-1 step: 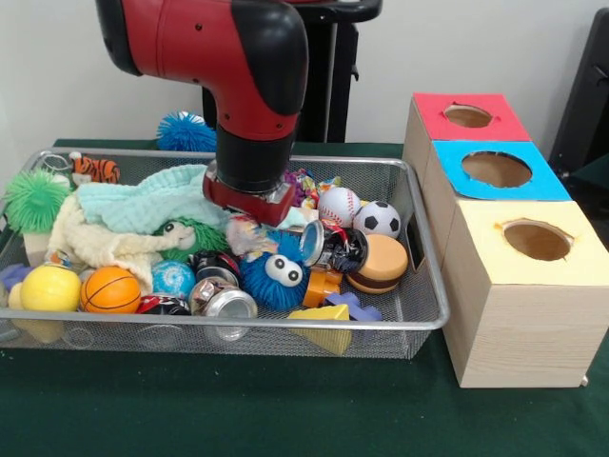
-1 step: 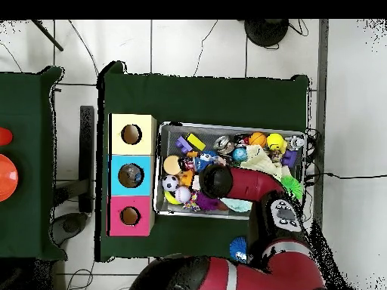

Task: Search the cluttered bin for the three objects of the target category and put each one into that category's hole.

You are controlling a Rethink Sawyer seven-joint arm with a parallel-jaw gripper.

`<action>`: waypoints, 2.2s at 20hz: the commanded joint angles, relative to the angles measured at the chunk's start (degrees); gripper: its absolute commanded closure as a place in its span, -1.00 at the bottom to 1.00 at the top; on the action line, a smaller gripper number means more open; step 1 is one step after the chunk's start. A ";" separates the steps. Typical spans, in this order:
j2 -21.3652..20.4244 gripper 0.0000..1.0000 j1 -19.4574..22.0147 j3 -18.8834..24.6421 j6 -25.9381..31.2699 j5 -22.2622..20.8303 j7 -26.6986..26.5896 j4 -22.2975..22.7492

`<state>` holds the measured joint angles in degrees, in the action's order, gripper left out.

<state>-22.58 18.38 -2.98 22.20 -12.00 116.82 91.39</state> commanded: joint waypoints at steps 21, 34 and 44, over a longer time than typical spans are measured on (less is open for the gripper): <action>-12.68 1.00 4.17 2.99 20.06 5.28 1.69 2.53; -10.07 1.00 6.21 4.48 20.97 3.32 -0.36 -0.95; -8.94 1.00 6.49 3.55 18.19 0.83 -1.25 -1.05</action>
<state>-34.19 23.86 -3.07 38.76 -9.36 116.83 90.70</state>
